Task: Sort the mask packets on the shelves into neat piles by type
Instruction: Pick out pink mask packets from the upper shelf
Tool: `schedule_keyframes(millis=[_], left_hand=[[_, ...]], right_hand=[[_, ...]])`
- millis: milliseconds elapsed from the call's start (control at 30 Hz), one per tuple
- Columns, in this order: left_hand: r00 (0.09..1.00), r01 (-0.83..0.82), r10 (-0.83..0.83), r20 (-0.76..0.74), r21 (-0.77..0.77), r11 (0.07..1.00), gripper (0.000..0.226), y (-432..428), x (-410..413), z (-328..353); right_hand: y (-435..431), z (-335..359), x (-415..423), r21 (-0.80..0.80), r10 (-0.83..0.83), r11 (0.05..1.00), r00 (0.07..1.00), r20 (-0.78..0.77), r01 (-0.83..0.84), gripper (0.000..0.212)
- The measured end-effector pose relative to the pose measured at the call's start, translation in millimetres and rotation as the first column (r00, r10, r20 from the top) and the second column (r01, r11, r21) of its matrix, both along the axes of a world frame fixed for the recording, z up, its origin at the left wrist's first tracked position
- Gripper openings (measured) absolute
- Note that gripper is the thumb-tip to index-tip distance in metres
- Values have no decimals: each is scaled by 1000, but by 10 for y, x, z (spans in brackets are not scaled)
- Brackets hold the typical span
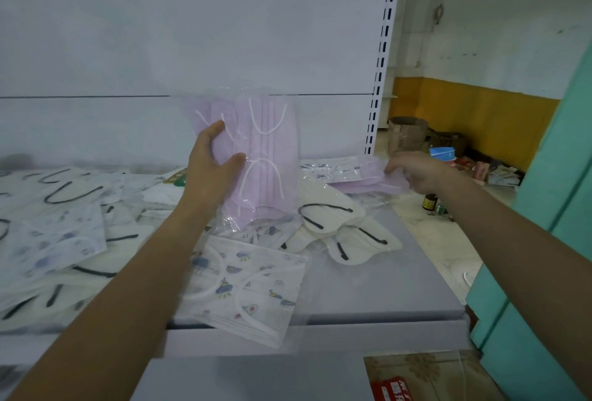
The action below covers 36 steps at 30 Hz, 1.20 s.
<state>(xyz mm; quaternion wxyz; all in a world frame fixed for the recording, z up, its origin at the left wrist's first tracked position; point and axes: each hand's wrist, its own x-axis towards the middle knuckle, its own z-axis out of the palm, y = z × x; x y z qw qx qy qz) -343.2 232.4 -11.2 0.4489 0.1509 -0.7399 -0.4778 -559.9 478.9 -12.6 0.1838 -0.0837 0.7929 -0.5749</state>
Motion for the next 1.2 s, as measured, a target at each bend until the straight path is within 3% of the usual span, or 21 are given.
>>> schedule_keyframes(millis=[67, 200, 300, 400, 533, 633, 800, 933, 1067, 1200], left_hand=[[1000, 3, -3, 2, -5, 1000, 56, 0, 4, -5], [1000, 16, -16, -1, 1, 1000, 56, -11, 7, -5], [1000, 23, -23, -6, 1, 1000, 56, -10, -5, -10], [1000, 18, -18, -9, -19, 1000, 56, 10, 5, -8], [1000, 28, -28, -10, -31, 999, 55, 21, 8, 19], [999, 22, -17, 48, -112, 993, 56, 66, -35, 115], [993, 21, 9, 114, -260, 965, 55, 150, -96, 301], [994, 5, 26, 110, -277, 961, 55, 177, -81, 385], [999, -6, 15, 35, -226, 974, 55, 194, -15, 413], [1000, 24, -23, 6, -140, 990, 49, 258, 127, 404]], right_hand=[[119, 23, 8, 68, 15, 998, 1000, 14, -16, 20], [386, 121, 100, 46, 67, 996, 994, 91, -71, 7], [381, 90, 111, 92, 76, 992, 989, 127, -88, 26], [293, -13, 58, 177, 57, 982, 998, 37, -63, 44], [515, 82, 131, 260, 235, 931, 966, 112, -256, 61], [608, 65, 209, 255, 268, 920, 952, 144, -298, 55], [572, 40, 385, 163, 180, 971, 984, -3, -177, 49], [812, 318, 587, 284, 79, 958, 919, -386, 37, 44], [1007, 672, 745, 1, -176, 977, 809, -560, 213, 44], [951, 914, 1048, -399, -439, 882, 741, -508, 248, 47]])
